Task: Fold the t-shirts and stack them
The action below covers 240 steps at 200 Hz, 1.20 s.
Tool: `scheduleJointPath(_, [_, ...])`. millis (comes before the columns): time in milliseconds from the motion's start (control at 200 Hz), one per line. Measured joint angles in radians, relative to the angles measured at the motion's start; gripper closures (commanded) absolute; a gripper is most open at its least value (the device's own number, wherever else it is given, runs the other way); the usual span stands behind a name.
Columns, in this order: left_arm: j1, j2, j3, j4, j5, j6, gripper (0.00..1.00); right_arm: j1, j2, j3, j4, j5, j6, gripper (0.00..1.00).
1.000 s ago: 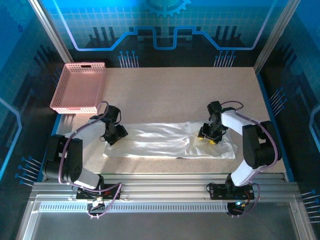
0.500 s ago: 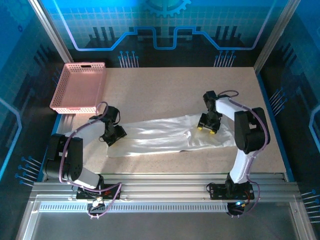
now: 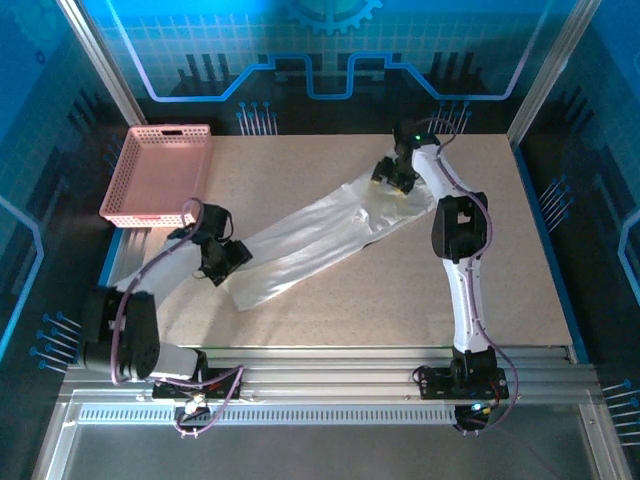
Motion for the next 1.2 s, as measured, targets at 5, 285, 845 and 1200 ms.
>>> scheduleJointPath(5, [0.0,-0.005,0.003,-0.001,0.001,0.0,0.31,0.0,0.0,0.011,0.0,-0.004,-0.004,0.32])
scheduleJointPath(285, [0.0,-0.156,0.301,-0.008,0.022,0.032,0.25,0.001,-0.338,0.027,-0.023,-0.055,-0.131,0.21])
scheduleJointPath(845, [-0.009,0.508,0.843,-0.264,0.138,0.49,0.74,-0.034,-0.834,-1.033,0.192,0.006,0.082,0.61])
scheduleJointPath(1200, [-0.008,0.571,0.71,-0.301,0.134,0.568,0.88,-0.031,-0.441,-0.785,0.24,0.071,0.18,0.73])
